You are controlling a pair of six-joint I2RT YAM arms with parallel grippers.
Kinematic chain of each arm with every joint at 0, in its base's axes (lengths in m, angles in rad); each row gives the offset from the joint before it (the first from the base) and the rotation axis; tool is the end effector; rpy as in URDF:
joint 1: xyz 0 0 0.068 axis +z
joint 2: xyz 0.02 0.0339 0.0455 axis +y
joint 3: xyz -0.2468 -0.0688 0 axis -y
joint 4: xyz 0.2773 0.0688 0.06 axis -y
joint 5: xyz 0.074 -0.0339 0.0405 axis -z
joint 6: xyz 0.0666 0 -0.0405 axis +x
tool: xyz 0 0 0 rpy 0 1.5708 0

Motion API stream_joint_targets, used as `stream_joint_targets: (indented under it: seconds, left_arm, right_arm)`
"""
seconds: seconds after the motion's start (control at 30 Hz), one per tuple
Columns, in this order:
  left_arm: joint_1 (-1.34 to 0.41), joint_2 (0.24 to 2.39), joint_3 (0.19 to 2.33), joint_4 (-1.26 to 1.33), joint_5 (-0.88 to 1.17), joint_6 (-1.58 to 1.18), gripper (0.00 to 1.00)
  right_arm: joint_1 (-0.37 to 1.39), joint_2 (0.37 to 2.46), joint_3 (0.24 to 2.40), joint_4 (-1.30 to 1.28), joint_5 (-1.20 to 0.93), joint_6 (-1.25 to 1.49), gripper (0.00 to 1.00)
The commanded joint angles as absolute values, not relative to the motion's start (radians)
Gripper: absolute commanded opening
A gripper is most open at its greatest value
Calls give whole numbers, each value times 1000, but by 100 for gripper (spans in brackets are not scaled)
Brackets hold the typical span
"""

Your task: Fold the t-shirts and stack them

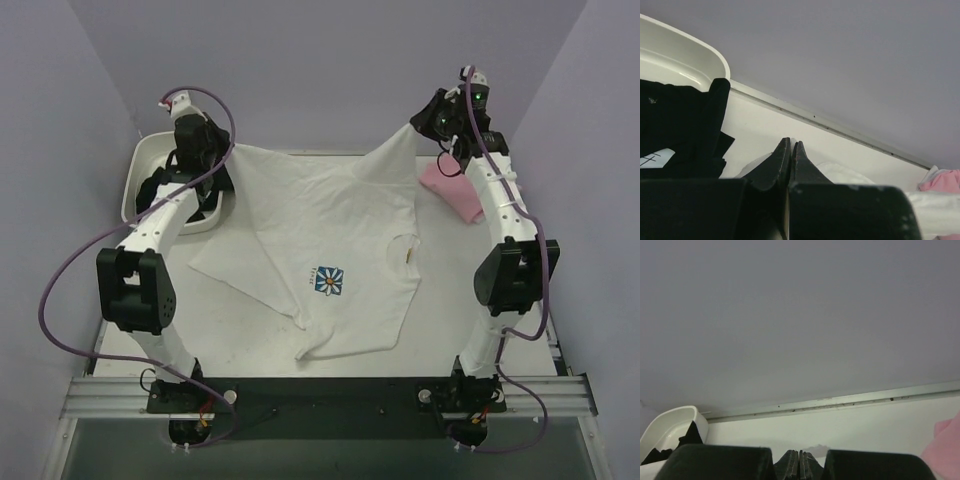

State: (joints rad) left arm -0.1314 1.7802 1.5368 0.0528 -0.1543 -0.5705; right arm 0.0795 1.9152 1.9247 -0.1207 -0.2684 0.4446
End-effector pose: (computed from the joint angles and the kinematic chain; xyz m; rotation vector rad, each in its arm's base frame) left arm 0.4893 -0.0543 0.3198 -0.4959 1.7034 -0.3739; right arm 0.5144 0.0587 0.3931 0.1069 1.7127 0.6170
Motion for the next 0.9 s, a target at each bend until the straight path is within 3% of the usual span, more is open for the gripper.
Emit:
stream_joint_targets:
  seconds: [0.0, 0.13, 0.4, 0.67, 0.87]
  left_arm:
    - [-136, 1539, 1502, 210, -83, -592, 0]
    - [-146, 1347, 1520, 232, 63, -600, 0]
    - [-209, 1117, 1744, 88, 135, -522, 0]
    - [-210, 896, 1812, 5, 170, -514, 0]
    - [-193, 859, 1896, -46, 178, -531, 0]
  right_arm:
    - [103, 1664, 1882, 60, -359, 428, 0]
    - [167, 1449, 1803, 118, -393, 338, 0]
    - [302, 1047, 1827, 112, -436, 241, 0]
    - [299, 853, 1890, 57, -498, 236, 0]
    - [247, 851, 1976, 52, -480, 270, 0]
